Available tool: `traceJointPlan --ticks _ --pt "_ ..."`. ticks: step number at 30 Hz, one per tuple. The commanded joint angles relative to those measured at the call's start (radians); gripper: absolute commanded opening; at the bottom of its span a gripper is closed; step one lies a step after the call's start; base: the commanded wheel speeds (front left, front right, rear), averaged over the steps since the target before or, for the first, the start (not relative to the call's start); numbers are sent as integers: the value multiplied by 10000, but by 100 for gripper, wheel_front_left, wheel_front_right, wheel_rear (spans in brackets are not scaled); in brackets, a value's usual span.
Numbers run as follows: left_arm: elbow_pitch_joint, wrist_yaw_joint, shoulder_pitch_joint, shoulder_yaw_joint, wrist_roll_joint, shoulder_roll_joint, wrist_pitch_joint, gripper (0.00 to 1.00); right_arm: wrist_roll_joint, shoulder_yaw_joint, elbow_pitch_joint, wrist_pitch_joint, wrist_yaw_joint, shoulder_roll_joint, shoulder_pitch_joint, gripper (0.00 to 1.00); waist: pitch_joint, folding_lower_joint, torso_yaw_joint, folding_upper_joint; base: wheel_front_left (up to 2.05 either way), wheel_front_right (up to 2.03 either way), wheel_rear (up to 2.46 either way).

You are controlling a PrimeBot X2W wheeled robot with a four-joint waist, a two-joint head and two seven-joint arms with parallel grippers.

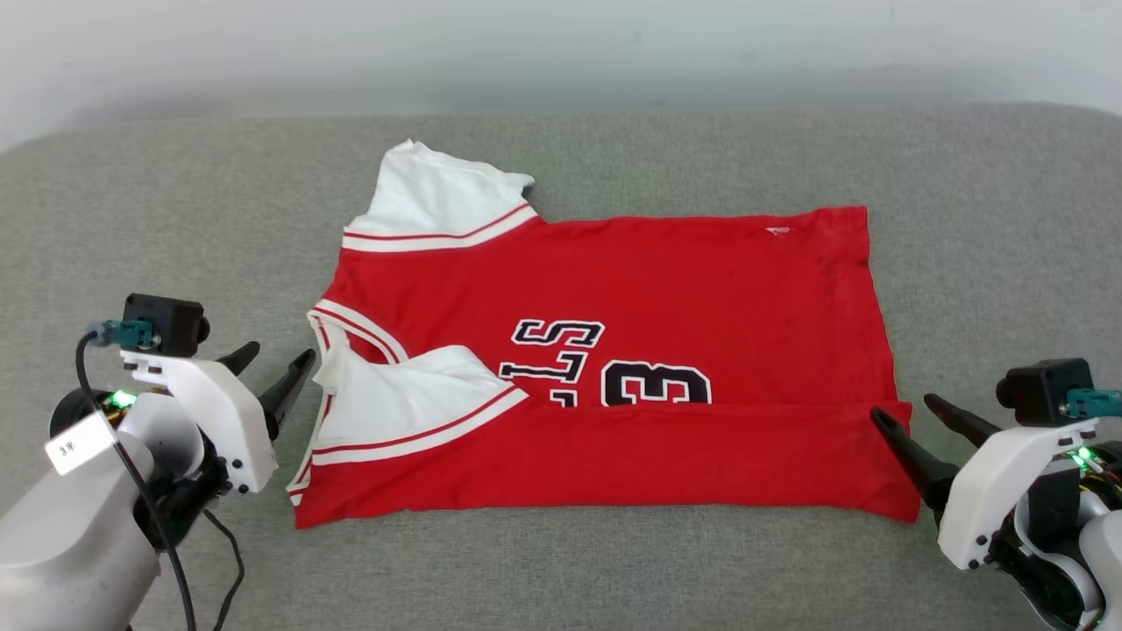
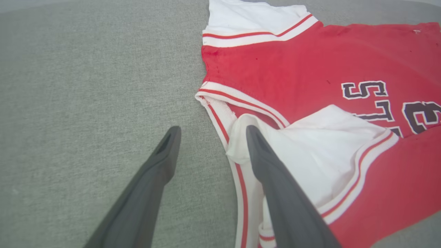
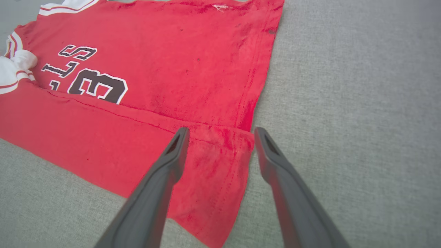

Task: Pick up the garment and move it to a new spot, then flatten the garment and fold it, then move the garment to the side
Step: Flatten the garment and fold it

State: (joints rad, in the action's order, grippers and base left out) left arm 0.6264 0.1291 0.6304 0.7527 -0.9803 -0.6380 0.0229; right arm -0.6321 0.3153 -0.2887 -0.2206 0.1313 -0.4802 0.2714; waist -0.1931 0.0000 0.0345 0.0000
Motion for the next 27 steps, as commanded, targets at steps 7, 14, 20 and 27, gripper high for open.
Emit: traceJointPlan --ticks 7,14,20,27 --pt "-763 6 531 446 -536 -512 2348 100 215 -526 433 -123 -12 82 -557 100 651 0 -431 0 0 0 0" --pt "-1704 -134 780 843 -920 -815 4362 100 360 -703 636 -312 -10 262 -730 100 788 0 -554 0 0 0 0" --pt "-2243 -313 737 1227 -1095 -914 5571 100 404 -725 706 -401 -10 348 -702 100 779 0 -512 0 0 0 0" --pt "-2171 -397 416 1608 -1155 -954 6276 100 389 -636 730 -403 -10 352 -491 100 551 0 -292 0 0 0 0"
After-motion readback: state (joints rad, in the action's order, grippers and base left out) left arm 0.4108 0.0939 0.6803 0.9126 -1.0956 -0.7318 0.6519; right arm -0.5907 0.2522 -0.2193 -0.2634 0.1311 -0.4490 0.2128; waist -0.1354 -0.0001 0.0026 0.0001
